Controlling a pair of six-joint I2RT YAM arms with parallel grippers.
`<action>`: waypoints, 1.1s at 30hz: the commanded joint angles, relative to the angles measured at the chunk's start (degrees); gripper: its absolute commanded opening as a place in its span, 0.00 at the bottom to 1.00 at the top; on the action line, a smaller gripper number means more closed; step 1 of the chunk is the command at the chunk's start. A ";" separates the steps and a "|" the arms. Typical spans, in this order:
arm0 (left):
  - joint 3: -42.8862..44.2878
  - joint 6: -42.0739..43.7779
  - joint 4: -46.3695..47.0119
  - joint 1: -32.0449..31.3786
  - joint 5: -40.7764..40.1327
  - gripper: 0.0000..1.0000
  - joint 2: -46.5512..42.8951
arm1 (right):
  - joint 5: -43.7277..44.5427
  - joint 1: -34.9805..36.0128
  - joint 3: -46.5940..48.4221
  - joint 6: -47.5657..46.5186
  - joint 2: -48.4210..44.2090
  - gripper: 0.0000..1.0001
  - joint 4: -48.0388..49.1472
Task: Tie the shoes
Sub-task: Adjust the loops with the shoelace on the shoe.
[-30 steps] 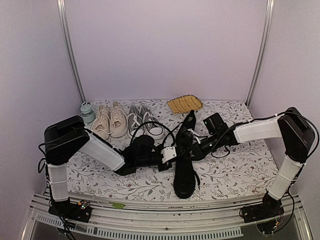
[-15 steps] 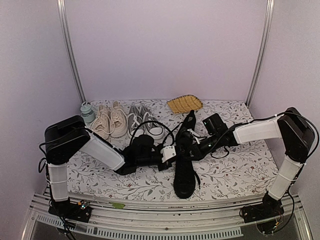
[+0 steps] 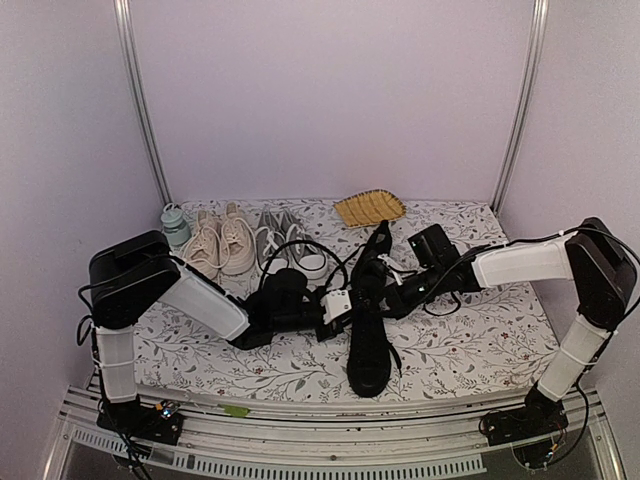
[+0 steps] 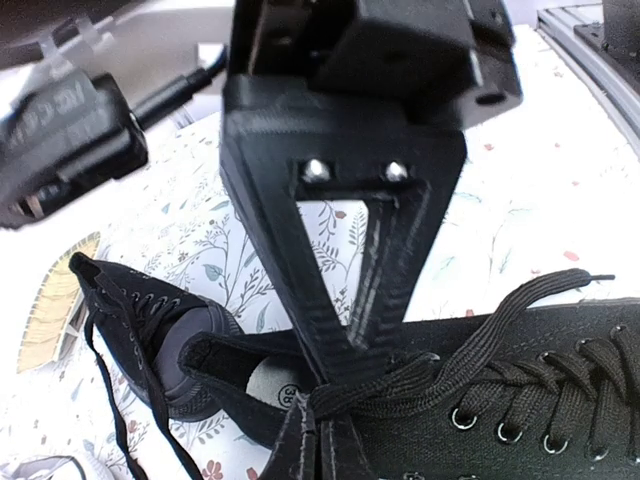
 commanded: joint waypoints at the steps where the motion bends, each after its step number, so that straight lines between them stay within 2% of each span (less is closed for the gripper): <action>1: 0.81 -0.29 1.03 0.20 1.18 0.00 0.16 | 1.30 -0.78 -0.93 -0.69 -2.99 0.00 -0.40; 9: 0.98 -0.77 0.79 0.20 1.18 0.00 0.54 | 0.24 -0.77 -0.86 -2.80 -3.06 0.01 -1.69; 13: 0.88 -0.13 -0.41 0.21 1.35 0.01 -0.10 | -0.26 -0.78 -1.49 -3.56 -4.21 0.04 -2.25; 20: 1.19 5.13 -7.00 0.74 5.29 0.20 -5.11 | -2.24 -0.78 -2.71 -3.95 -7.19 0.12 -2.98; 25: 0.54 6.49 -9.21 1.31 7.16 0.28 -6.01 | -6.13 0.22 -4.41 -3.95 -7.92 0.27 1.29; 33: 0.70 8.21 -12.73 2.27 8.37 0.44 -6.83 | -4.58 1.06 -4.56 -2.44 -4.95 0.33 6.21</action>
